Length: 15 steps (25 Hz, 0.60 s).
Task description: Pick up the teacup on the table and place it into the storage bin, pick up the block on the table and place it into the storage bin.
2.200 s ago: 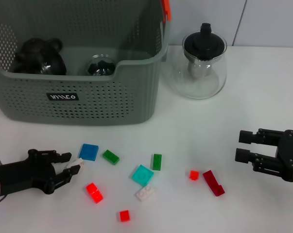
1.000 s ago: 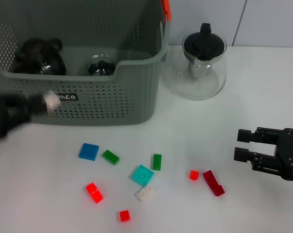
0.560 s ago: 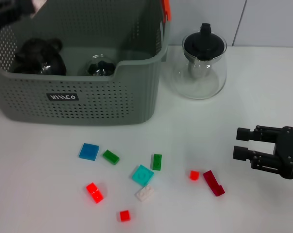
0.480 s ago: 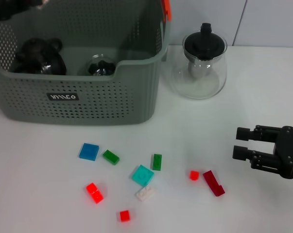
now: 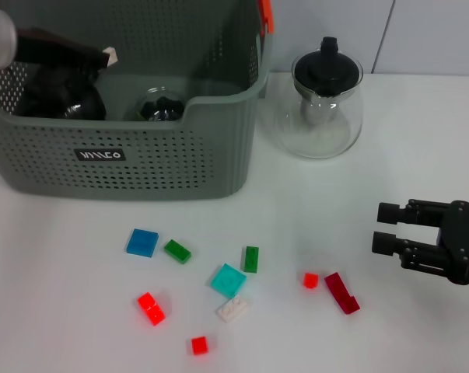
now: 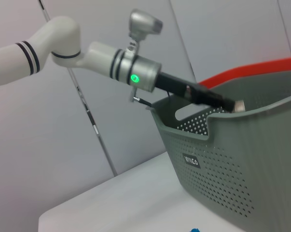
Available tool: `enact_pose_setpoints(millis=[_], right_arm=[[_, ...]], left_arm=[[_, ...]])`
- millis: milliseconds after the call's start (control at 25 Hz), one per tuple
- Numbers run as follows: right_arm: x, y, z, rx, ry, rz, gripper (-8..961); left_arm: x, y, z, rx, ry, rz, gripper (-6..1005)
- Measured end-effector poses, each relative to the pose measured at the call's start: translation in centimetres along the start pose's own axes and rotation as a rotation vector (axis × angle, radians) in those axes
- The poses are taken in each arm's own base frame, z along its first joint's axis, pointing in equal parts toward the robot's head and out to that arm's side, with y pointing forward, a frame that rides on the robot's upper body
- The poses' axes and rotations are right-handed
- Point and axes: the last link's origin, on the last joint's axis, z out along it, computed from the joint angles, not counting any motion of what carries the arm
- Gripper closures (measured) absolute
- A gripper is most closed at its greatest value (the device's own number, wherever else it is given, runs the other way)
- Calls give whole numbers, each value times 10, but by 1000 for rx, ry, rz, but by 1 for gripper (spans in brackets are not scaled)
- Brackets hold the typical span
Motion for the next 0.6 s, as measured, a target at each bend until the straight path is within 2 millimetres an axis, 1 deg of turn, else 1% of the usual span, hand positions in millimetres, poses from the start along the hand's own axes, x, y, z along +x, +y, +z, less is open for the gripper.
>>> enact_pose_setpoints(millis=[120, 200, 280, 320, 400, 520, 600], right_arm=[[0, 0, -1, 2, -1, 3, 370], [0, 0, -1, 3, -1, 3, 370], [0, 0, -1, 4, -1, 3, 370], [0, 0, -1, 4, 0, 3, 370], [0, 0, 0, 4, 1, 2, 370], [1, 0, -1, 4, 0, 3, 370], [1, 0, -1, 4, -1, 3, 370]], left_arm=[[-4, 8, 13, 52, -68, 36, 737], [-4, 13, 16, 55, -76, 52, 732], [-2, 16, 15, 52, -53, 53, 727], [1, 17, 11, 45, -25, 43, 705], [4, 17, -2, 20, 59, 9, 662], [-6, 17, -40, -113, 290, -71, 597], [-13, 21, -70, -262, 482, -101, 554]])
